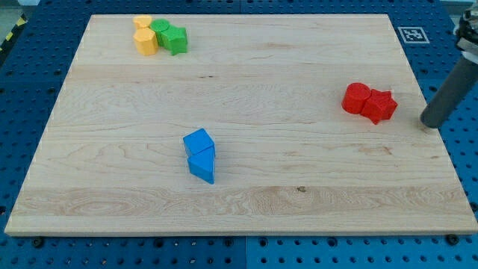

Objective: Push the red blocks to the center

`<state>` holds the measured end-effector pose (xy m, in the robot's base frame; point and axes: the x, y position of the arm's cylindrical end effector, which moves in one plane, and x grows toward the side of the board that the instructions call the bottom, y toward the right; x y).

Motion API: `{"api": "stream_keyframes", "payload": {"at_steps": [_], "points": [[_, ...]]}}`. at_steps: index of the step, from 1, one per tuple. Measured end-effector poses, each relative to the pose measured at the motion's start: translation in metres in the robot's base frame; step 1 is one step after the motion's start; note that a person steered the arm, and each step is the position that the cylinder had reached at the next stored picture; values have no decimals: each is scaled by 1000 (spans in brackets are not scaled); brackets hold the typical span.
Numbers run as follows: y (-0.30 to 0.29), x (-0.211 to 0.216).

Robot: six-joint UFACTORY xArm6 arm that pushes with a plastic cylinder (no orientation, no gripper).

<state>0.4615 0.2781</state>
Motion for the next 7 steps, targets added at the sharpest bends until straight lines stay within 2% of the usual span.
{"api": "stream_keyframes", "payload": {"at_steps": [4,7], "points": [[-84,-25],[-129,-64]]}}
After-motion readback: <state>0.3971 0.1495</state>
